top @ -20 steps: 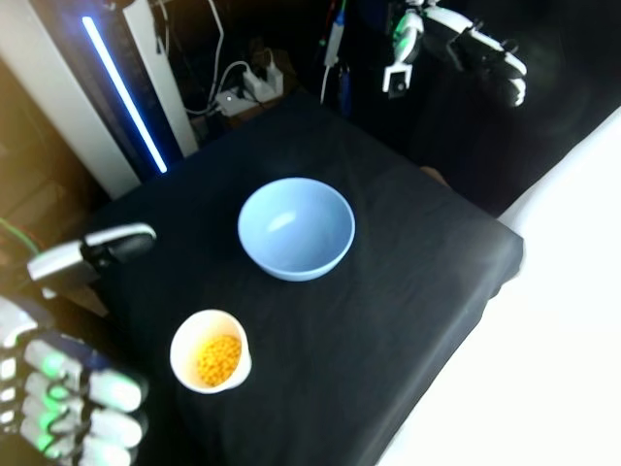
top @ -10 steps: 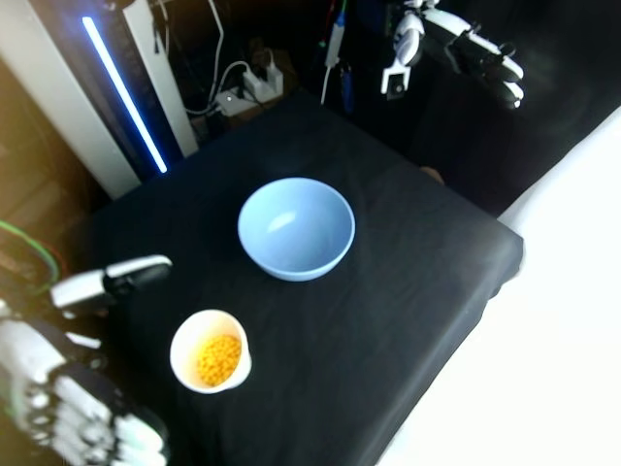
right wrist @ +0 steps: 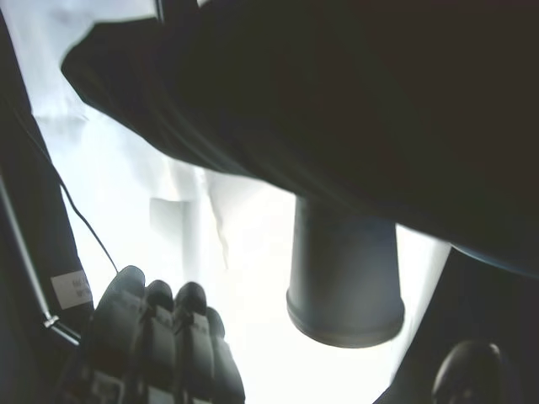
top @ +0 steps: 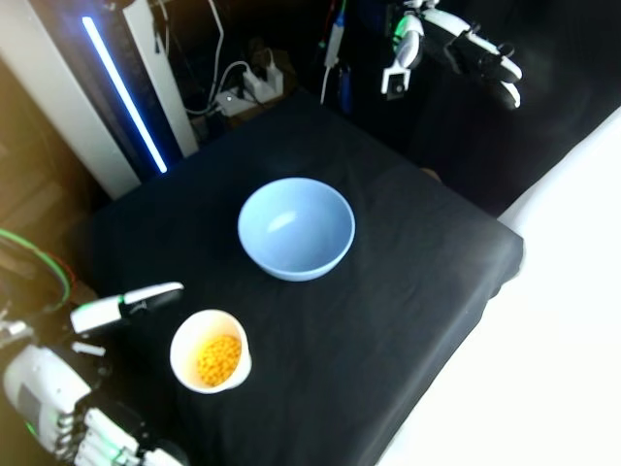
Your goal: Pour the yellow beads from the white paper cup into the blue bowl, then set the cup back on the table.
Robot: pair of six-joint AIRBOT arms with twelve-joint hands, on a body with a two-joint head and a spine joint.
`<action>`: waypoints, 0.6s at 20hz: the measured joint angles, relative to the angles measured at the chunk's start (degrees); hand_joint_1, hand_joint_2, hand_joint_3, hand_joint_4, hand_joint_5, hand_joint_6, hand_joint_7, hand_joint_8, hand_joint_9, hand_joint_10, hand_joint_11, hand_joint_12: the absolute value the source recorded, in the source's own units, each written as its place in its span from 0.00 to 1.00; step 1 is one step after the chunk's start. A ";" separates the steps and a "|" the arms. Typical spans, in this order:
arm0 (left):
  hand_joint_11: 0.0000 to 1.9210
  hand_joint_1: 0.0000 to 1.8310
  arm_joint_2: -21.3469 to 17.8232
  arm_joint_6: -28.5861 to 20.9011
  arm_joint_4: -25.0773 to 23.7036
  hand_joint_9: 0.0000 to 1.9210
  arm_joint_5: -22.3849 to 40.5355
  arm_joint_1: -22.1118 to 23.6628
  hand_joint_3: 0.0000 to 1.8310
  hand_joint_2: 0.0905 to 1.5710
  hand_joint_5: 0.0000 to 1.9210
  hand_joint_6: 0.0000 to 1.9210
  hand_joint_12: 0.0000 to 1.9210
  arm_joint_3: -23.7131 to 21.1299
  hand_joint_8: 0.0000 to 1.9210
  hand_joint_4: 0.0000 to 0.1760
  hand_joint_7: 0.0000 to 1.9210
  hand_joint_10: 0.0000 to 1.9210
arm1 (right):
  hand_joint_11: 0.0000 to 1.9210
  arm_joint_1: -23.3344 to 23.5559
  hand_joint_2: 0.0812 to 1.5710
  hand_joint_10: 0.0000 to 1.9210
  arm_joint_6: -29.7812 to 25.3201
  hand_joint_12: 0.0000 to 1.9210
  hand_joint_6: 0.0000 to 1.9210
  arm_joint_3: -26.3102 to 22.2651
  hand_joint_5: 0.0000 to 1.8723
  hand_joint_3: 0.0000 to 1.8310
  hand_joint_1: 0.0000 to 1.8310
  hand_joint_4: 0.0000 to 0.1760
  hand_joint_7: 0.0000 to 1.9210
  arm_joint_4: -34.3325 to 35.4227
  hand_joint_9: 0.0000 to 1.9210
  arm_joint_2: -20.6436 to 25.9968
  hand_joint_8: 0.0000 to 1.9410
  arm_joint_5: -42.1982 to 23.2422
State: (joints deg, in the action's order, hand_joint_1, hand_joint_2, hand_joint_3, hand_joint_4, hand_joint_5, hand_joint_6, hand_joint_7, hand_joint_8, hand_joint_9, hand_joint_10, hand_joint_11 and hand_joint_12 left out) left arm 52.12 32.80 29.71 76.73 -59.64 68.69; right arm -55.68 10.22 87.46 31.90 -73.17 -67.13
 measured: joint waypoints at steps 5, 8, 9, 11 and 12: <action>0.01 0.14 0.00 0.00 -0.24 0.06 -0.55 0.00 0.00 0.59 0.00 0.00 0.10 0.11 0.00 0.54 0.08 0.00 | 0.00 0.59 0.31 0.01 -1.27 0.00 0.00 1.92 0.10 0.00 0.36 0.00 0.11 0.02 0.02 -1.97 0.00 2.73; 0.00 0.14 0.26 -0.02 -0.57 0.08 -0.63 0.00 0.00 0.59 0.00 0.00 0.17 0.24 0.00 0.47 0.10 0.00 | 0.00 1.31 0.31 0.01 -1.33 0.00 0.00 2.71 0.09 0.00 0.35 0.00 0.11 0.00 0.01 -2.45 0.00 3.58; 0.00 0.13 0.48 0.00 -0.83 0.08 -0.85 0.02 0.00 0.60 0.00 0.00 0.18 0.48 0.00 0.45 0.10 0.00 | 0.00 1.57 0.30 0.00 -1.36 0.00 0.00 2.89 0.10 0.00 0.35 0.00 0.10 0.07 0.01 -2.67 0.00 3.85; 0.00 0.14 0.52 0.00 -1.03 0.07 -0.85 0.00 0.00 0.60 0.00 0.00 0.16 0.50 0.00 0.43 0.09 0.00 | 0.00 1.64 0.31 0.01 -1.40 0.00 0.00 2.91 0.10 0.00 0.36 0.04 0.10 -0.11 0.01 -2.75 0.00 4.09; 0.00 0.13 0.59 0.00 -1.03 0.07 -0.85 0.02 0.00 0.59 0.00 0.00 0.16 0.55 0.00 0.51 0.09 0.00 | 0.00 1.88 0.31 0.00 -1.40 0.00 0.00 2.97 0.09 0.00 0.36 0.11 0.09 0.00 0.00 -2.86 0.00 4.28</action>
State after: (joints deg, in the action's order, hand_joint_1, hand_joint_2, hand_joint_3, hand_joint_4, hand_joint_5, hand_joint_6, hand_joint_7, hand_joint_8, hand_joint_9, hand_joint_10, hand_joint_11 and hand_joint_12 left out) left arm 52.71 32.80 28.69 75.88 -59.61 69.23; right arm -53.80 8.82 90.43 31.90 -76.03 -62.85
